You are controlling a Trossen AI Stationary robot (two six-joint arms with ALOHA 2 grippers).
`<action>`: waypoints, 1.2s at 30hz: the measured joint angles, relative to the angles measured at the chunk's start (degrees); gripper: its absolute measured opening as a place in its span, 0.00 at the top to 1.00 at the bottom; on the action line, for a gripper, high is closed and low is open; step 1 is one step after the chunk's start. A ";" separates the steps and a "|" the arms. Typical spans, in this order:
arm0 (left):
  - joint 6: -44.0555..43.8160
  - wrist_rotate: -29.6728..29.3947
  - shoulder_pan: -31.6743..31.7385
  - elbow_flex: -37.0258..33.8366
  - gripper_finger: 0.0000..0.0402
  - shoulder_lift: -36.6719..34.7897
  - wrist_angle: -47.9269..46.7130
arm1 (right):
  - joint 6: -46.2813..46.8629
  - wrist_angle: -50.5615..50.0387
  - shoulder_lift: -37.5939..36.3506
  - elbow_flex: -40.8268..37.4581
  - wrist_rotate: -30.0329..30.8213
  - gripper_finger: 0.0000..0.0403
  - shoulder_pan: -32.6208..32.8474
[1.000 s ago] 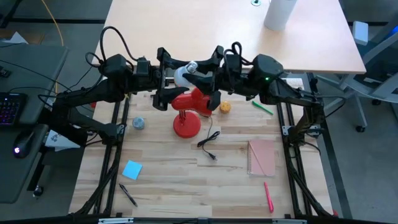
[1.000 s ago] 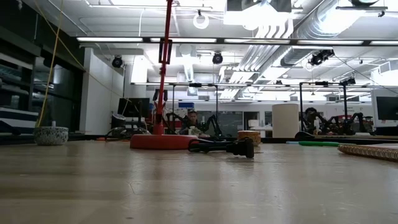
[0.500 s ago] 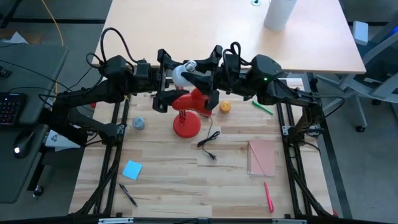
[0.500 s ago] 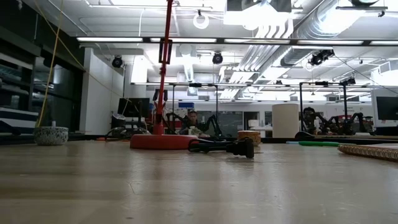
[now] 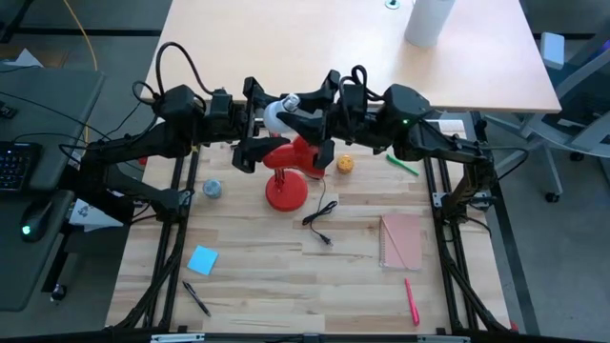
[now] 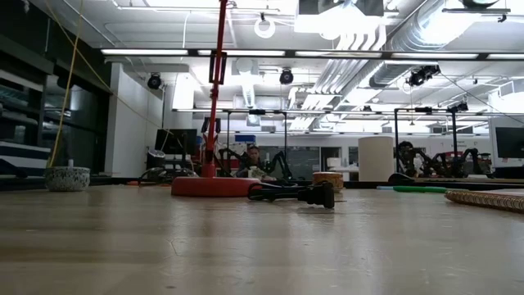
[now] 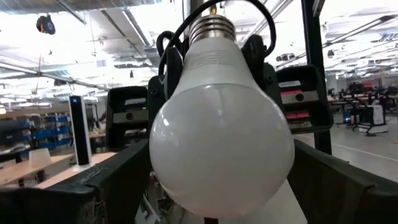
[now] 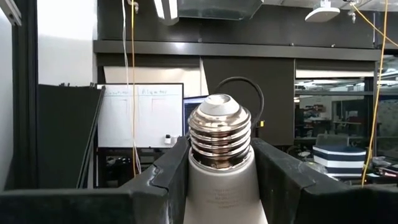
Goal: Screw lightbulb
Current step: Insert the lightbulb into the lamp
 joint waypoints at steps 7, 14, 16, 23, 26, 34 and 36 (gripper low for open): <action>-0.19 0.00 0.02 0.00 0.15 -0.16 -2.18 | -0.73 -1.95 -0.14 0.00 1.24 0.65 0.00; -1.74 -0.13 0.02 -0.02 0.15 -0.58 -3.21 | -2.16 -6.76 -1.13 0.00 2.31 0.65 0.02; -1.83 -0.13 0.02 -0.02 0.15 -0.73 -3.56 | -2.42 -9.08 -1.74 0.00 3.27 0.65 0.07; -4.52 0.55 0.04 1.37 0.15 -1.12 -8.45 | -2.40 -14.73 -3.76 0.00 3.99 0.65 0.08; -6.00 1.20 -0.06 3.32 0.15 -0.77 -12.43 | -1.65 -17.17 -4.49 0.00 4.00 0.65 0.09; -4.24 1.77 -0.22 10.31 0.15 -0.81 -22.84 | 0.14 -26.95 -6.79 0.02 6.46 0.65 1.07; -4.77 1.51 -0.20 11.11 0.15 -0.69 -24.31 | 0.04 -28.64 -7.08 0.09 7.35 0.65 1.81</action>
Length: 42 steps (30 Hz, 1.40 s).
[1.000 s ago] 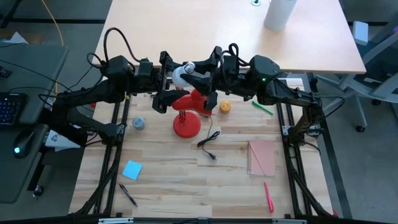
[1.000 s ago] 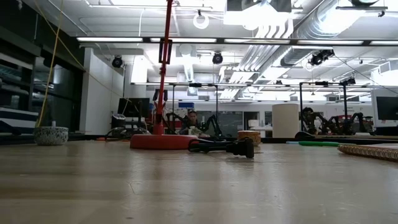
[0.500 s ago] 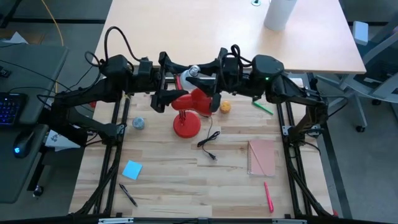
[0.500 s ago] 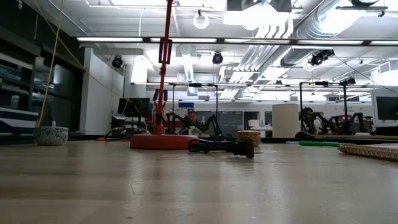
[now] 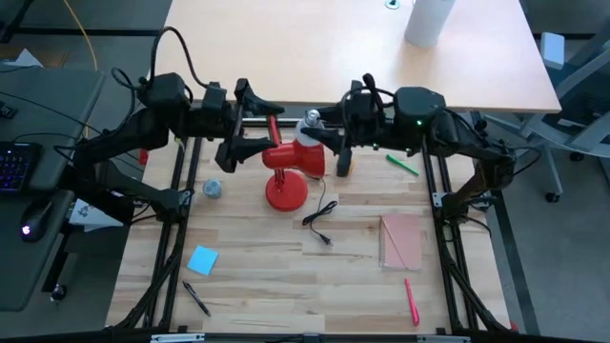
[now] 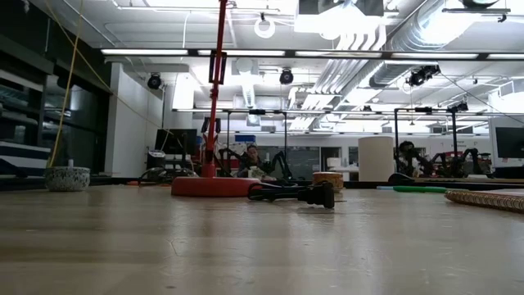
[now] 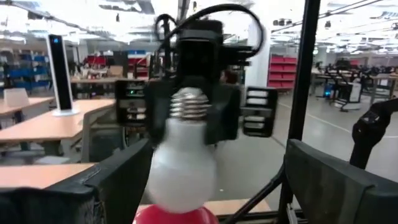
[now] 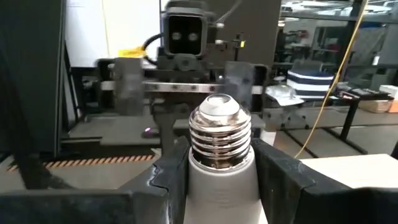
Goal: Screw lightbulb
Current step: Insert the lightbulb into the lamp
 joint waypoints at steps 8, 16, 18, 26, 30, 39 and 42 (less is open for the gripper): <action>-4.68 -0.11 -0.41 0.59 0.15 1.53 -0.10 | -0.73 -10.95 -0.11 7.78 4.09 0.65 3.22; -7.04 4.64 -1.91 4.58 0.15 6.03 -0.32 | 4.13 -25.95 -0.33 13.50 8.10 0.65 9.03; -6.44 7.06 -2.94 5.97 0.15 6.50 -2.88 | 5.18 -27.55 -0.17 12.94 7.88 0.65 10.88; -9.28 7.46 -7.87 6.55 0.15 4.98 -13.87 | 10.07 -32.54 3.41 12.10 7.25 0.65 14.65; -9.92 1.61 -12.44 6.55 0.15 5.35 -15.41 | 8.88 -30.86 5.98 12.10 6.73 0.65 14.94; -2.37 -25.58 -23.59 6.53 0.15 9.25 -9.55 | 3.88 -25.00 8.19 12.08 7.00 0.65 16.02; -0.24 -31.97 -25.64 6.53 0.15 10.82 -6.37 | 3.54 -22.36 8.19 12.08 6.99 0.65 16.24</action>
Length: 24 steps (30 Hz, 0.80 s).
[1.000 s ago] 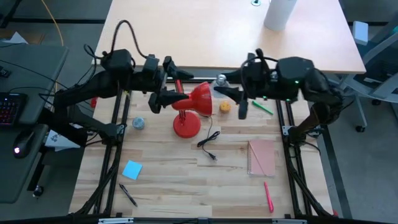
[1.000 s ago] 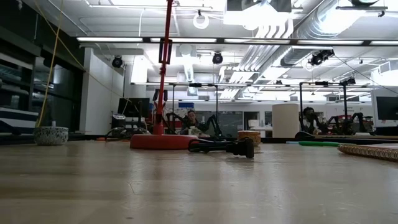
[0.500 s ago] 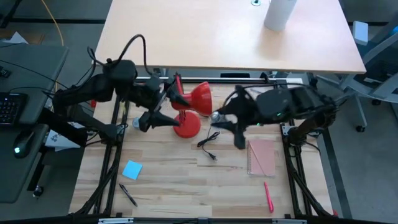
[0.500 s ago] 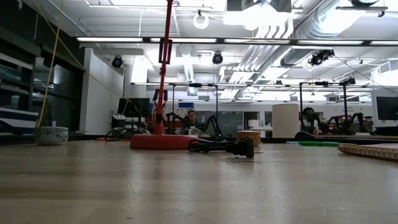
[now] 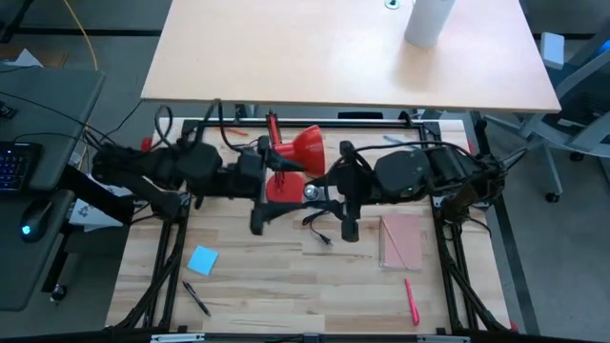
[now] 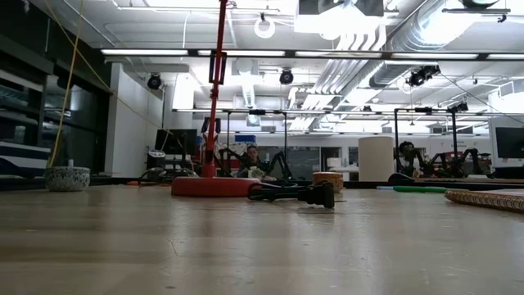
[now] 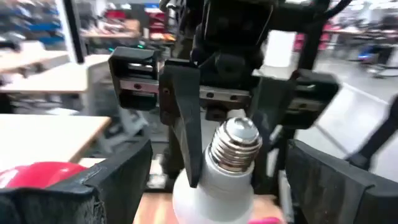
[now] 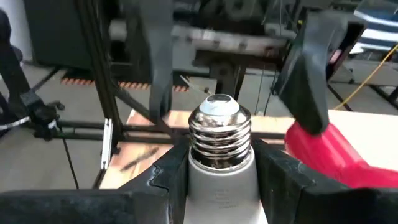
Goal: Screw lightbulb
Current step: Insert the lightbulb into the lamp
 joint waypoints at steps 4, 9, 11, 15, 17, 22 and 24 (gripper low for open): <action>2.62 -3.66 -2.11 -0.05 0.15 2.08 2.85 | -1.36 2.16 0.00 0.00 0.48 0.65 0.34; 7.79 -5.50 -3.19 -0.07 0.15 2.88 8.41 | -1.07 2.30 0.00 0.00 4.37 0.65 0.88; 9.22 -5.56 -3.19 -0.04 0.15 2.42 9.00 | -1.08 3.13 0.00 0.00 5.73 0.65 0.88; 10.42 -5.77 -3.17 -0.04 0.16 1.54 9.01 | -0.91 3.97 0.00 0.00 7.05 0.65 0.79; 10.48 -6.54 -3.11 -0.04 0.17 1.17 9.33 | -1.00 4.32 0.00 0.00 7.66 0.65 0.82; 12.25 -10.25 -3.09 -0.04 0.26 1.27 9.39 | -2.18 4.78 0.00 0.00 7.67 0.65 0.84; 12.25 -10.50 -2.72 -0.04 0.30 1.58 11.30 | -2.54 4.81 0.00 0.00 7.65 0.65 0.84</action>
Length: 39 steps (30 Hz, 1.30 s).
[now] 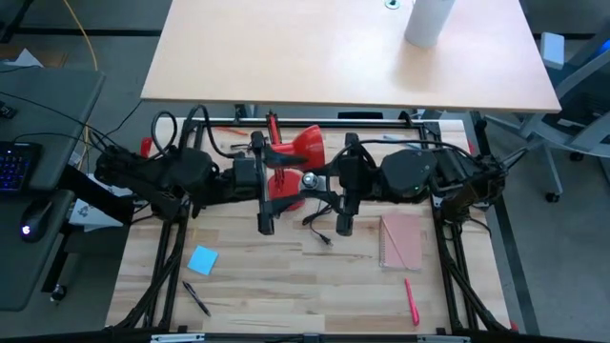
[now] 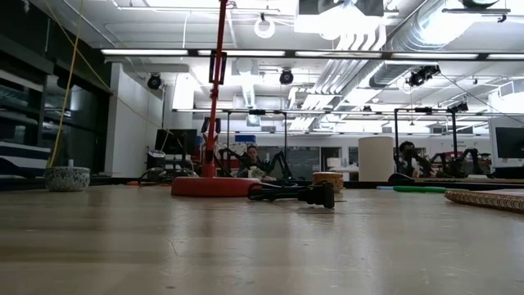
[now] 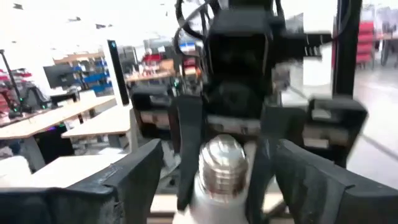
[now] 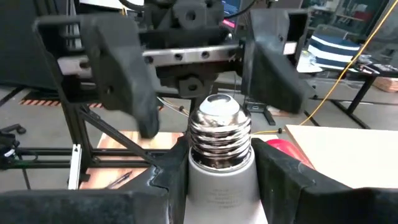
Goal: Screw lightbulb
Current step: Insert the lightbulb into the lamp
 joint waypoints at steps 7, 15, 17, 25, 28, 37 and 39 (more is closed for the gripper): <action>-0.09 0.38 1.29 0.07 0.37 0.70 1.98 | -2.61 0.98 0.00 0.00 -0.64 0.63 0.00; -1.09 0.66 1.58 0.11 0.37 3.00 4.36 | -5.01 1.27 -0.02 0.00 -0.92 0.66 0.02; -1.09 0.65 1.60 0.11 0.37 3.19 4.68 | -5.01 1.52 -0.04 0.00 -0.88 0.66 0.00; -0.45 0.52 1.52 0.09 0.41 3.28 5.30 | -5.27 1.96 -0.04 0.00 0.06 0.66 -0.07; -0.46 0.64 1.45 0.10 0.48 3.28 5.17 | -5.87 2.27 -0.04 0.00 0.21 0.66 -0.07; 1.76 0.04 0.99 0.09 0.76 3.30 5.17 | -6.02 2.79 0.00 -0.02 0.98 0.66 -0.11; 2.39 0.02 0.92 0.07 0.77 3.32 5.22 | -6.08 2.78 0.00 -0.02 1.11 0.66 -0.11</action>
